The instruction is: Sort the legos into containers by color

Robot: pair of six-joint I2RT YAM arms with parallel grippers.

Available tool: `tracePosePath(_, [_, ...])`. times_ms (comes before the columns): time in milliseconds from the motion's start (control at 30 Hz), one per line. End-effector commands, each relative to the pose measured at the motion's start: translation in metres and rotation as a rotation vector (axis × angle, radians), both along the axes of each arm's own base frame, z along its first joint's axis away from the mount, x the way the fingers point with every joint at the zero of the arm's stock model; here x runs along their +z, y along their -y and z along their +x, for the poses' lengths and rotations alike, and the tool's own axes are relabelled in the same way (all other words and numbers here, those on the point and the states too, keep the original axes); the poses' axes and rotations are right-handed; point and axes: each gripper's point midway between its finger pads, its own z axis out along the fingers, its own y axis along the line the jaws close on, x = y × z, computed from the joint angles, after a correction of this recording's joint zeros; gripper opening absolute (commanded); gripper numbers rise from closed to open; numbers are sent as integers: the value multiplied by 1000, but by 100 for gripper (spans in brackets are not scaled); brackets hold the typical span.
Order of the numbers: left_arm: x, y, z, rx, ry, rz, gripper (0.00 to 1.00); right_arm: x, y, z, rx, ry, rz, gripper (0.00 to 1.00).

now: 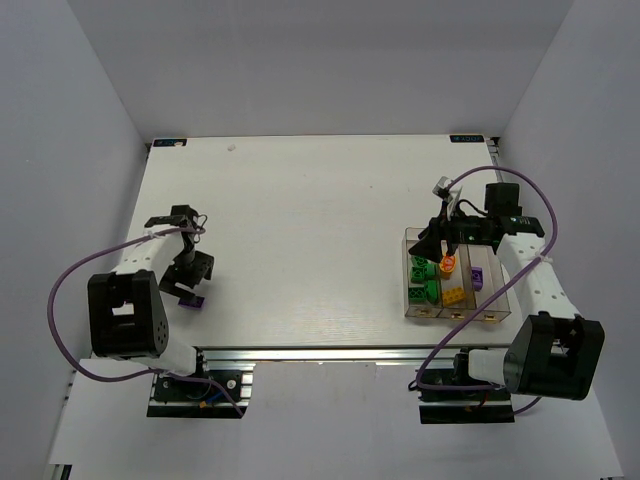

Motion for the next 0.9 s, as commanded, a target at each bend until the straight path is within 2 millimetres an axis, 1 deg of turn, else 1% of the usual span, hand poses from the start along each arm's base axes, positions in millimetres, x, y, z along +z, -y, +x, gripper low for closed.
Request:
tracePosePath(0, [0, 0, 5, 3, 74, -50, 84, 5, -1, 7, -9, 15, 0, 65])
tracePosePath(167, [-17, -4, -14, 21, 41, -87, 83, 4, -1, 8, -17, -7, 3, 65])
tracePosePath(233, [-19, -11, -17, 38, 40, -86, 83, 4, 0, 7, -20, -12, 1, 66])
tracePosePath(267, [-20, -11, -16, 32, 48, -86, 82, 3, 0, 7, -23, -15, 0, 65])
tracePosePath(333, [-22, -18, -18, 46, 51, -83, 82, 3, 0, 6, -25, -15, -5, 65])
tracePosePath(433, [-25, -23, -14, 39, 59, -73, 78, 1, 0, 3, -26, -24, -8, 65])
tracePosePath(500, [-28, -30, -10, 57, 59, -77, 74, 1, 0, 2, -26, -30, -10, 65])
tracePosePath(633, [-32, -36, -2, 57, 60, -84, 68, 2, 1, 0, -31, -24, -17, 65])
tracePosePath(767, [-36, -39, 1, 55, 59, -98, 56, 3, 2, -2, -38, -26, -19, 65])
tracePosePath(800, [-37, -36, 2, 49, 63, -111, 48, 4, 1, -3, -37, -28, -18, 65])
tracePosePath(867, [-36, -35, 4, 47, 86, -131, 36, 5, 0, -5, -30, -29, -19, 64])
